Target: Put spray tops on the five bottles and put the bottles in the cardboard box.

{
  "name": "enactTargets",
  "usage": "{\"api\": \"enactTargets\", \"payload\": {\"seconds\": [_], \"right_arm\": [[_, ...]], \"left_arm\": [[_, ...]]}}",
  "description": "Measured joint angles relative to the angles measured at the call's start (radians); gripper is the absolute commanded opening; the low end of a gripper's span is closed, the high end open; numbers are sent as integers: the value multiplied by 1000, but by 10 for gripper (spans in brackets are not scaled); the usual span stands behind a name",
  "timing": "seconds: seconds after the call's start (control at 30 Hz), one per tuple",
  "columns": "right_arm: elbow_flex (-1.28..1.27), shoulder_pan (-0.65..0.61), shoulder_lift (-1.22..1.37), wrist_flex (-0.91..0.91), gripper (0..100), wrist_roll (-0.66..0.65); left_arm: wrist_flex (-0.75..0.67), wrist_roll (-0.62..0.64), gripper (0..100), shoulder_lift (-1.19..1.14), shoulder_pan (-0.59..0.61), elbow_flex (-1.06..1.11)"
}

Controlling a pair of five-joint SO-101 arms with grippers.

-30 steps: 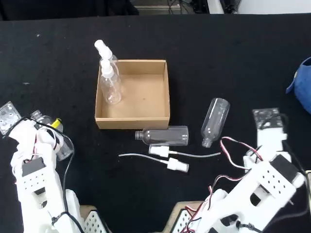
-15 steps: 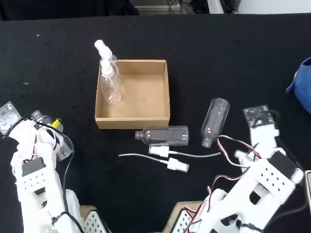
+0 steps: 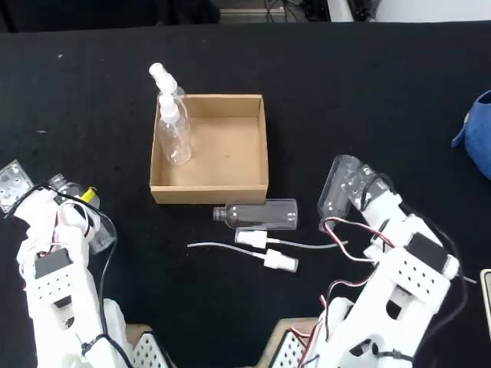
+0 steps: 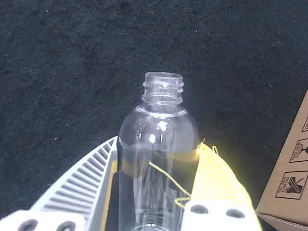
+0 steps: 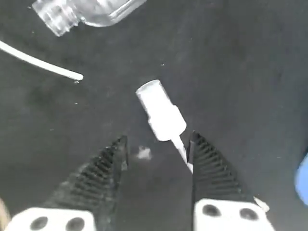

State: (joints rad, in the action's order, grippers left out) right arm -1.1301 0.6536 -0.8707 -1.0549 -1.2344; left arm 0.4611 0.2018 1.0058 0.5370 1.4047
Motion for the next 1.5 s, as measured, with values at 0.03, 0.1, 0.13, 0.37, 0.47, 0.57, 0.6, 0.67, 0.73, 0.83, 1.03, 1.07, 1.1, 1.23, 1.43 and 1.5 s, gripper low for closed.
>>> {"api": "enactTargets", "payload": {"seconds": [0.03, 0.1, 0.13, 0.37, 0.47, 0.57, 0.6, 0.67, 0.73, 0.83, 1.03, 1.07, 1.1, 1.23, 1.43, 1.5], "right_arm": [[-5, 0, 0, 14, 249, -5], [-8, 0, 0, 32, 249, -11], [-9, 0, 0, 37, 241, -17], [-9, -2, 34, 48, 233, -74], [-3, -2, 118, 83, 233, -74], [26, -2, 238, 107, 230, -74], [40, -2, 279, 109, 230, -74], [68, -2, 348, 115, 230, -74], [89, 0, 393, 115, 230, -77], [103, 0, 437, 143, 230, -138], [103, 48, 516, 258, 230, -302], [103, 60, 529, 279, 230, -315], [98, 75, 542, 302, 230, -321], [98, 109, 594, 356, 189, -324], [98, 121, 600, 365, 11, -330], [98, 121, 600, 371, 14, -330]], "left_arm": [[0, 0, 30, 0, 0, 0], [0, 0, 30, 0, 0, 0], [0, 0, 30, 0, 0, 0], [0, 0, 30, 0, 0, 0], [0, 0, 30, 0, 0, 0], [0, 0, 30, 0, 0, 0], [0, 0, 30, 0, 0, 0], [0, 0, 30, 0, 0, 0], [0, 0, 30, 0, 0, 0], [0, 0, 30, 0, 0, 0], [0, 0, 30, 0, 0, 0], [0, 0, 30, 0, 0, 0], [0, 0, 30, 0, 0, 0], [0, 0, 30, 0, 0, 0], [0, 0, 30, 0, 0, 0], [0, 0, 30, 0, 0, 0]]}}
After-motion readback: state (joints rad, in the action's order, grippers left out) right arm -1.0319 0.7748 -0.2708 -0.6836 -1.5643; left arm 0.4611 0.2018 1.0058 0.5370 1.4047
